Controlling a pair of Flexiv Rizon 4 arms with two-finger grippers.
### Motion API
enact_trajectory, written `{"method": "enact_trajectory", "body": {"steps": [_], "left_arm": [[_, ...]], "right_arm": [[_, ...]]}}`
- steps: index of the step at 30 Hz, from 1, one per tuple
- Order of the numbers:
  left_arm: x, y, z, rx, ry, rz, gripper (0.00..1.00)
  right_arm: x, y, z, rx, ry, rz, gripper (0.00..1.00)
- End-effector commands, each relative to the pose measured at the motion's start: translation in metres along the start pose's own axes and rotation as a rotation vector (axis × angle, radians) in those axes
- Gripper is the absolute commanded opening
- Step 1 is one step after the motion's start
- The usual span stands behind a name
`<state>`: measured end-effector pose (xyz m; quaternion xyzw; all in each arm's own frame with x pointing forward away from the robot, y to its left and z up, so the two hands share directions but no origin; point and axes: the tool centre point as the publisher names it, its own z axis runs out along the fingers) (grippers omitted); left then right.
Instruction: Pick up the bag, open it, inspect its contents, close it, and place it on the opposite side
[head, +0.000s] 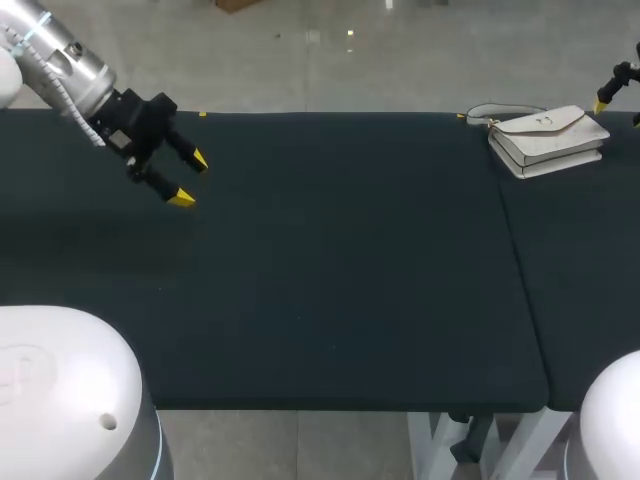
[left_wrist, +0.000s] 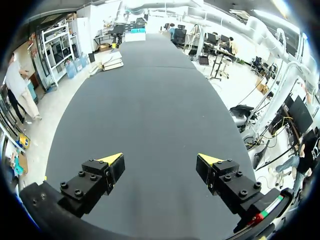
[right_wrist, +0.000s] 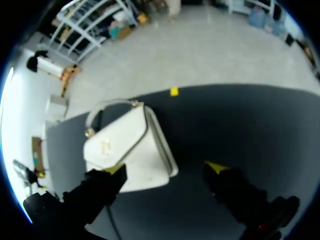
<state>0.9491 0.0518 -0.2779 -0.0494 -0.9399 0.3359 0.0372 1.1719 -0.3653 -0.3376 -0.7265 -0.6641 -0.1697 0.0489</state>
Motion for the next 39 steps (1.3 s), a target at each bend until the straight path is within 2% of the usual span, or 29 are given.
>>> {"method": "enact_trajectory", "body": {"steps": [1, 5, 6, 7, 8, 9, 13, 16, 17, 18, 26, 27, 28, 29, 30, 31, 34, 39], "left_arm": [[-0.001, 0.001, 0.001, 0.003, 0.0, 0.001, 1.0], [-0.001, 0.001, 0.001, 0.003, 0.0, 0.001, 1.0], [-0.001, 0.001, 0.001, 0.003, 0.0, 0.001, 1.0], [-0.001, 0.001, 0.001, 0.003, 0.0, 0.001, 1.0], [-0.001, 0.001, 0.001, 0.003, 0.0, 0.001, 1.0], [-0.001, 0.001, 0.001, 0.003, 0.0, 0.001, 1.0], [-0.001, 0.001, 0.001, 0.003, 0.0, 0.001, 1.0], [-0.001, 0.001, 0.001, 0.003, 0.0, 0.001, 1.0], [-0.001, 0.001, 0.001, 0.003, 0.0, 0.001, 1.0], [-0.001, 0.001, 0.001, 0.003, 0.0, 0.001, 1.0], [-0.001, 0.001, 0.001, 0.003, 0.0, 0.001, 1.0], [-0.001, 0.001, 0.001, 0.003, 0.0, 0.001, 1.0], [-0.001, 0.001, 0.001, 0.003, 0.0, 0.001, 1.0], [-0.001, 0.001, 0.001, 0.003, 0.0, 0.001, 1.0], [-0.001, 0.001, 0.001, 0.003, 0.0, 0.001, 1.0], [-0.001, 0.001, 0.001, 0.003, 0.0, 0.001, 1.0], [-0.001, 0.001, 0.001, 0.003, 0.0, 0.001, 1.0], [-0.001, 0.001, 0.001, 0.003, 0.0, 0.001, 1.0]], "right_arm": [[-0.004, 0.01, 0.004, 0.129, 0.014, -0.011, 1.0], [-0.001, 0.009, 0.007, 0.138, 0.018, -0.022, 1.0], [0.0, 0.009, 0.007, 0.141, 0.019, -0.026, 0.93], [0.001, 0.008, 0.008, 0.144, 0.019, -0.03, 0.78], [0.002, 0.007, 0.009, 0.146, 0.019, -0.034, 0.6], [0.003, 0.006, 0.01, 0.149, 0.02, -0.037, 0.47], [0.004, 0.004, 0.013, 0.158, 0.02, -0.043, 0.33], [0.005, 0.001, 0.014, 0.165, 0.019, -0.048, 0.14], [0.005, 0.0, 0.015, 0.166, 0.019, -0.05, 0.02], [0.006, -0.001, 0.015, 0.168, 0.019, -0.051, 0.0], [0.007, -0.008, 0.017, 0.178, 0.014, -0.066, 0.0], [0.005, -0.008, 0.017, 0.179, 0.013, -0.06, 0.05], [0.003, -0.008, 0.017, 0.179, 0.013, -0.052, 0.3], [0.0, -0.007, 0.017, 0.181, 0.014, -0.045, 0.49], [-0.003, -0.007, 0.016, 0.182, 0.013, -0.04, 0.8], [-0.006, -0.006, 0.015, 0.183, 0.014, -0.036, 0.98], [-0.012, -0.005, 0.011, 0.182, 0.024, -0.02, 1.0], [-0.01, -0.006, 0.013, 0.201, 0.036, -0.024, 1.0]]}}
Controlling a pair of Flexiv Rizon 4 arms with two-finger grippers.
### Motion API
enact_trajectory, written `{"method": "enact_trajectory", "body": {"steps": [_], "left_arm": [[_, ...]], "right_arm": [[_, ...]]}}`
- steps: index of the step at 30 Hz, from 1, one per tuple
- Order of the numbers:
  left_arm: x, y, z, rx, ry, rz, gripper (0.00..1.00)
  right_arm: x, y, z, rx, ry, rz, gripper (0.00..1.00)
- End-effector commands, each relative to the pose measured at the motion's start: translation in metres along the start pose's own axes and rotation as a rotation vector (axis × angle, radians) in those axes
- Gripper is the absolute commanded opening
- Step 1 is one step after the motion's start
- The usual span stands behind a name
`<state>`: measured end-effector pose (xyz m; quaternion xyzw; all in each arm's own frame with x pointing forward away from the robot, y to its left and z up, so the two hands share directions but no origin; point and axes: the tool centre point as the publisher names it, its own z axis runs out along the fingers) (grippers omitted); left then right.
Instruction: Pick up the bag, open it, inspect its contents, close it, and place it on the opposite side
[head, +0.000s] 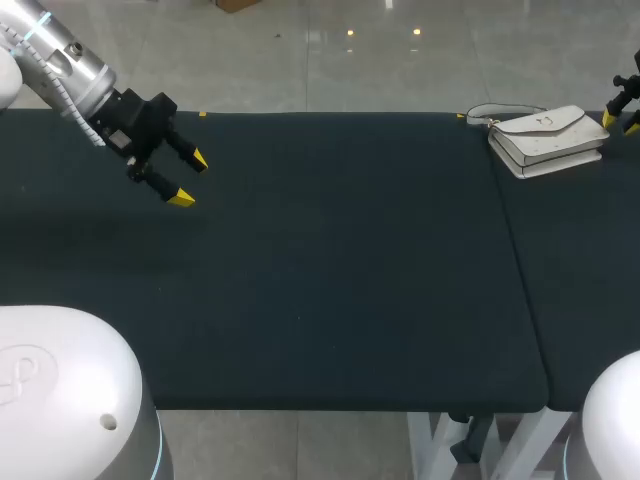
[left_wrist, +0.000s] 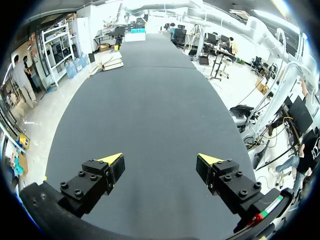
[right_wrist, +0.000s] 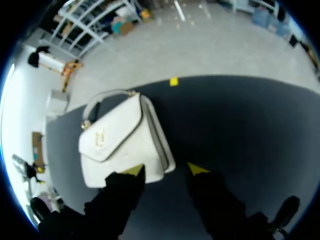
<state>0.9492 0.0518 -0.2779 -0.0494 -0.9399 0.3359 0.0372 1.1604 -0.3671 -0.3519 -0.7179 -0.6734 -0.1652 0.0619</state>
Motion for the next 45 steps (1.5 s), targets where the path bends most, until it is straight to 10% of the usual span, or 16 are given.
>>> {"method": "enact_trajectory", "body": {"steps": [1, 25, 34, 41, 45], "left_arm": [[-0.001, 0.001, 0.001, 0.003, 0.0, 0.001, 1.0], [-0.001, 0.001, 0.001, 0.003, 0.0, 0.001, 1.0], [-0.001, 0.001, 0.001, 0.003, 0.0, 0.001, 1.0], [-0.001, 0.001, 0.001, 0.003, 0.0, 0.001, 1.0], [-0.001, 0.001, 0.001, 0.003, 0.0, 0.001, 1.0]], "right_arm": [[-0.002, 0.007, 0.004, 0.184, 0.034, -0.007, 1.0], [0.014, 0.014, 0.026, 0.366, 0.026, -0.095, 0.98], [0.023, 0.008, 0.034, 0.4, 0.027, -0.121, 0.66], [0.028, 0.004, 0.031, 0.392, 0.04, -0.126, 0.0], [0.031, -0.004, 0.031, 0.39, 0.047, -0.125, 0.0]]}}
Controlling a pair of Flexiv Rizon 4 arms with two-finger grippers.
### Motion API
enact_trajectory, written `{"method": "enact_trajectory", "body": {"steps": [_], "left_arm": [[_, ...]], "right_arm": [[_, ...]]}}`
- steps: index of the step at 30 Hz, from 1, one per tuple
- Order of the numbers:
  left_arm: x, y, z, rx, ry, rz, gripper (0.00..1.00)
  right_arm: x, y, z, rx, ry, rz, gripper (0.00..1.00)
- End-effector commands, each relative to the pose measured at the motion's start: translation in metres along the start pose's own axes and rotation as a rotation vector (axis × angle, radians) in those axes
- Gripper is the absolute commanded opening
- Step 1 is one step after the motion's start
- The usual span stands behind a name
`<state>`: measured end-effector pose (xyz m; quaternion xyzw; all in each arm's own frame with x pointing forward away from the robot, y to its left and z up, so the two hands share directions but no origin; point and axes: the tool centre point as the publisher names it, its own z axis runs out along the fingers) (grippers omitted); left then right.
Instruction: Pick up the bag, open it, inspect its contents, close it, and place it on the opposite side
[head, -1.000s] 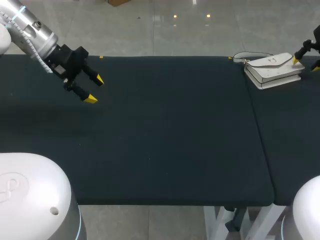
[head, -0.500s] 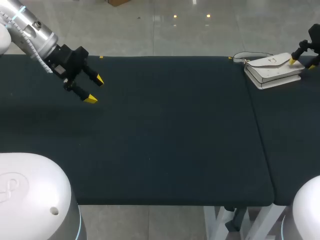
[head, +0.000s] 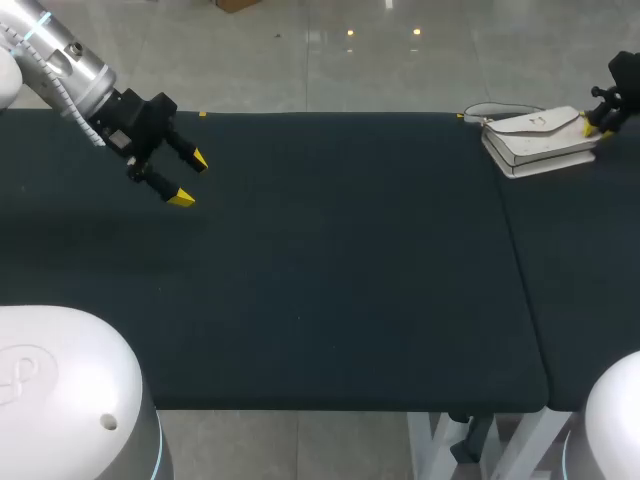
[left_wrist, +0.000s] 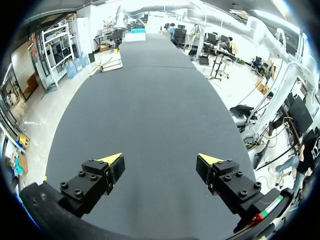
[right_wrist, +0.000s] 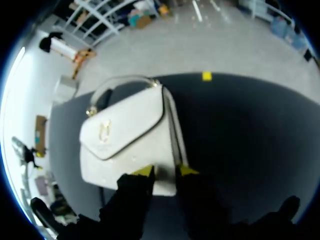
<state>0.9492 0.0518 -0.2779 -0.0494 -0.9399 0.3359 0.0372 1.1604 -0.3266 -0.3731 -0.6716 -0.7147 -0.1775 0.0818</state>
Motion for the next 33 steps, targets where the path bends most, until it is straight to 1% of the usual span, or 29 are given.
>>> {"method": "enact_trajectory", "body": {"steps": [1, 7, 12, 16, 20, 24, 28, 33], "left_arm": [[-0.001, 0.001, 0.001, 0.003, 0.0, 0.001, 1.0], [-0.001, 0.001, 0.001, 0.003, 0.0, 0.001, 1.0], [-0.001, 0.001, 0.001, 0.003, 0.0, 0.001, 1.0], [-0.001, 0.001, 0.001, 0.003, 0.0, 0.001, 1.0], [-0.001, 0.001, 0.001, 0.003, 0.0, 0.001, 1.0], [-0.001, 0.001, 0.001, 0.003, 0.0, 0.001, 1.0], [-0.001, 0.001, 0.001, 0.003, 0.0, 0.001, 1.0], [-0.001, 0.001, 0.001, 0.003, 0.0, 0.001, 1.0]], "right_arm": [[0.0, -0.001, 0.0, 0.359, 0.016, 0.0, 0.0], [0.005, -0.013, 0.005, 0.359, 0.028, 0.011, 0.0], [0.012, -0.021, 0.002, 0.334, 0.06, 0.035, 0.0], [0.026, -0.031, 0.0, 0.307, 0.101, 0.043, 0.0], [0.038, -0.039, 0.0, 0.278, 0.118, 0.065, 0.0], [0.051, -0.049, 0.004, 0.275, 0.127, 0.07, 0.0], [0.063, -0.057, 0.009, 0.293, 0.156, 0.069, 0.0], [0.077, -0.066, 0.011, 0.29, 0.183, 0.073, 0.0]]}}
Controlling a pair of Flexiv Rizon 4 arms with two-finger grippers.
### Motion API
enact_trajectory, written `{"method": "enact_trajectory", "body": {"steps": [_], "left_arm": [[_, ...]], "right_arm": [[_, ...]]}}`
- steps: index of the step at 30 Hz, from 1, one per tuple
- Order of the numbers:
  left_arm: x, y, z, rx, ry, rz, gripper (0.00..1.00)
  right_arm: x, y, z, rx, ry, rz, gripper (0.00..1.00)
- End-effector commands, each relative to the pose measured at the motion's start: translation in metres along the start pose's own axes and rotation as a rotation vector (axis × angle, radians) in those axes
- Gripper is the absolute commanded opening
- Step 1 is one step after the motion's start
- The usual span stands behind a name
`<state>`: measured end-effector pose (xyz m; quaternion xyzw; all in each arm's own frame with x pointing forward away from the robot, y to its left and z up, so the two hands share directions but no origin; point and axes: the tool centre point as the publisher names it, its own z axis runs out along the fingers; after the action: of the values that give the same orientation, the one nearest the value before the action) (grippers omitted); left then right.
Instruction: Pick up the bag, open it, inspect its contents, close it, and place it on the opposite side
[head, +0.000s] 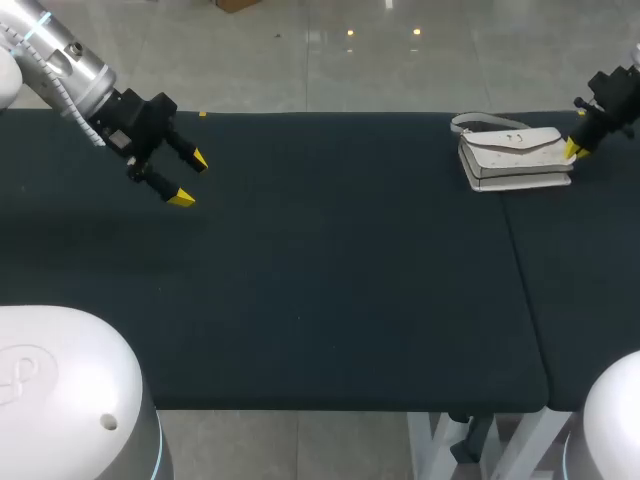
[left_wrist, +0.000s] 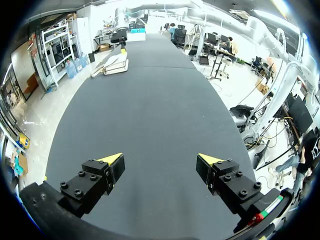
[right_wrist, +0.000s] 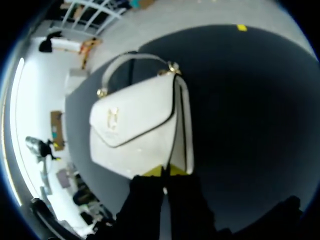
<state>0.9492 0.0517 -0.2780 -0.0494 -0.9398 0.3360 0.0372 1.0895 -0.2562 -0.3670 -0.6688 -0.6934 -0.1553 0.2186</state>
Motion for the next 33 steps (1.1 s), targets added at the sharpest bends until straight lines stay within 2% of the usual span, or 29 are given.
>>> {"method": "enact_trajectory", "body": {"steps": [1, 4, 6, 8, 9, 12, 15, 21, 24, 33], "left_arm": [[-0.001, 0.001, 0.001, 0.003, 0.0, 0.001, 1.0], [-0.001, 0.001, 0.001, 0.003, 0.0, 0.001, 1.0], [-0.001, 0.001, 0.001, 0.003, 0.0, 0.001, 1.0], [-0.001, 0.001, 0.001, 0.003, 0.0, 0.001, 1.0], [-0.001, 0.001, 0.001, 0.003, 0.0, 0.001, 1.0], [-0.001, 0.001, 0.001, 0.003, 0.0, 0.001, 1.0], [-0.001, 0.001, 0.001, 0.003, 0.0, 0.001, 1.0], [-0.001, 0.001, 0.001, 0.003, 0.0, 0.001, 1.0], [-0.001, 0.001, 0.001, 0.003, 0.0, 0.001, 1.0], [-0.001, 0.001, 0.001, 0.003, 0.0, 0.001, 1.0]], "right_arm": [[0.006, -0.002, 0.001, 0.081, 0.012, 0.003, 0.0], [0.011, -0.006, 0.005, 0.092, 0.024, -0.001, 0.0], [0.013, -0.007, 0.006, 0.106, 0.03, -0.006, 0.28], [0.014, -0.008, 0.004, 0.109, 0.033, -0.009, 0.47], [0.014, -0.007, 0.002, 0.115, 0.041, -0.01, 0.69], [0.013, -0.003, -0.004, 0.145, 0.039, -0.012, 0.98], [0.011, 0.002, -0.011, 0.164, 0.032, -0.026, 1.0], [0.002, 0.013, -0.019, 0.11, -0.007, -0.034, 1.0], [0.002, 0.013, -0.02, 0.075, -0.03, -0.063, 1.0], [0.002, 0.013, -0.02, 0.075, -0.03, -0.063, 1.0]]}}
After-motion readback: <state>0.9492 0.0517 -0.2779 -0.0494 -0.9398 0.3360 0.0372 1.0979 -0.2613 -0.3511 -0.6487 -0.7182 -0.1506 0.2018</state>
